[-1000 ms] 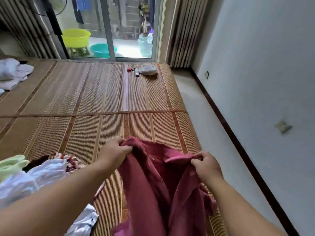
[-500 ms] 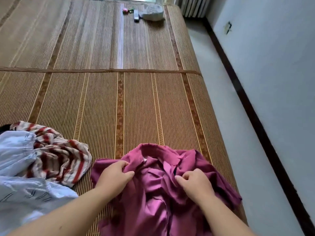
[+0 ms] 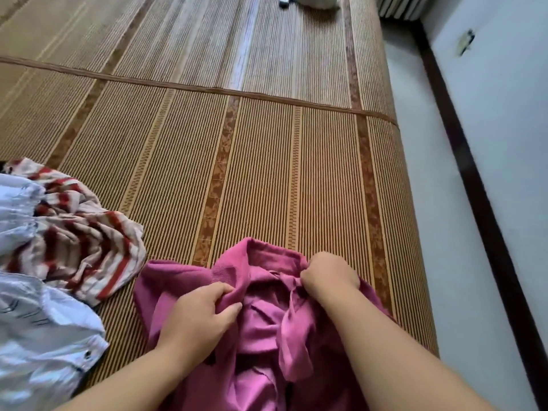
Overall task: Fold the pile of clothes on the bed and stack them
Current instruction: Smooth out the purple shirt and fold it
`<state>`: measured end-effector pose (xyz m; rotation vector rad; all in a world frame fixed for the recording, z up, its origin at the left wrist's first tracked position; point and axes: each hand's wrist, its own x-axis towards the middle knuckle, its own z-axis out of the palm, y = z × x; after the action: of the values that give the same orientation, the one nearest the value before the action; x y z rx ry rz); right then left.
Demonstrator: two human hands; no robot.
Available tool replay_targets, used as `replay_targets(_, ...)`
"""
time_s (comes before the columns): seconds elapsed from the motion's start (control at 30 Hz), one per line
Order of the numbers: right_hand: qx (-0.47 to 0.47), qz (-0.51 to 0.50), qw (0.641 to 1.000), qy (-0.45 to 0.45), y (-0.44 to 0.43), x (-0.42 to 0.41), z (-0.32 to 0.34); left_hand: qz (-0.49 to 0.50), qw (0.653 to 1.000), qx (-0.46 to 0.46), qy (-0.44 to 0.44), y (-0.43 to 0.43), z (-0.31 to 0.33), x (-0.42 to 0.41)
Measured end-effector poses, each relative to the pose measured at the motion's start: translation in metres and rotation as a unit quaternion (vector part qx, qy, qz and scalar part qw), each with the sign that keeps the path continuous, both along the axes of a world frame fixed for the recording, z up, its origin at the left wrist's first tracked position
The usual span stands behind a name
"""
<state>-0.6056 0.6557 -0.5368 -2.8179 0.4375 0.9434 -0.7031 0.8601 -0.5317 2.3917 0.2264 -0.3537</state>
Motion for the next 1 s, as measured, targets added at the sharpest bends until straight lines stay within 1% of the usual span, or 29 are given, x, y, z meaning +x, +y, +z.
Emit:
replay_targets(0.03,0.004,0.013,1.000,-0.022,-0.004,0.001,0.004,0.019,1.000,-0.001,-0.002,0.000,0.002,0.004)
replay_targets(0.1,0.060,0.013,0.996,-0.062,-0.013,0.004,0.020,0.056,0.998,-0.011,-0.011,0.001,0.008,0.019)
replay_targets(0.2,0.151,-0.041,0.982,-0.104,-0.021,0.019,0.052,0.078,0.996,-0.045,-0.015,0.005,0.025,0.056)
replay_targets(0.27,0.203,-0.079,0.967,-0.135,-0.019,0.039,0.071,0.098,0.993,-0.062,-0.026,0.005,0.041,0.088)
replay_targets(0.37,0.288,-0.196,0.917,-0.195,-0.013,0.082,0.090,0.140,0.987,-0.068,-0.048,0.005,0.066,0.142)
replay_targets(0.43,0.316,-0.256,0.878,-0.252,-0.011,0.116,0.098,0.169,0.982,-0.071,-0.046,0.006,0.079,0.181)
replay_targets(0.5,0.339,-0.266,0.852,-0.298,-0.008,0.149,0.106,0.178,0.981,-0.058,-0.052,0.006,0.090,0.217)
replay_targets(0.57,0.353,-0.247,0.841,-0.328,-0.006,0.182,0.107,0.174,0.980,-0.056,-0.073,0.002,0.098,0.253)
replay_targets(0.63,0.346,-0.204,0.850,-0.341,-0.004,0.212,0.100,0.166,0.981,-0.050,-0.090,-0.005,0.100,0.283)
replay_targets(0.67,0.362,-0.185,0.850,-0.336,-0.004,0.224,0.096,0.154,0.983,-0.048,-0.092,-0.009,0.098,0.296)
replay_targets(0.7,0.401,-0.175,0.843,-0.313,-0.002,0.235,0.089,0.135,0.986,-0.059,-0.083,-0.014,0.093,0.308)
replay_targets(0.73,0.454,-0.176,0.830,-0.272,-0.002,0.244,0.080,0.111,0.988,-0.088,-0.065,-0.019,0.087,0.317)
replay_targets(0.77,0.486,-0.173,0.824,-0.233,-0.001,0.248,0.070,0.081,0.988,-0.127,-0.036,-0.024,0.077,0.322)
replay_targets(0.8,0.482,-0.158,0.836,-0.212,0.000,0.248,0.060,0.048,0.986,-0.157,-0.003,-0.029,0.065,0.323)
replay_targets(0.83,0.449,-0.129,0.860,-0.204,-0.001,0.243,0.049,0.018,0.987,-0.157,0.025,-0.032,0.050,0.320)
replay_targets(0.87,0.398,-0.097,0.890,-0.201,-0.003,0.237,0.033,-0.010,0.991,-0.122,0.046,-0.034,0.033,0.314)
replay_targets(0.93,0.267,-0.025,0.947,-0.177,-0.010,0.216,-0.004,-0.042,0.996,0.006,0.072,-0.030,-0.007,0.293)
replay_targets(0.97,0.211,0.003,0.966,-0.148,-0.014,0.201,-0.022,-0.050,0.993,0.062,0.088,-0.024,-0.025,0.279)
replay_targets(1.0,0.171,0.024,0.979,-0.112,-0.017,0.186,-0.038,-0.058,0.988,0.095,0.105,-0.018,-0.041,0.264)
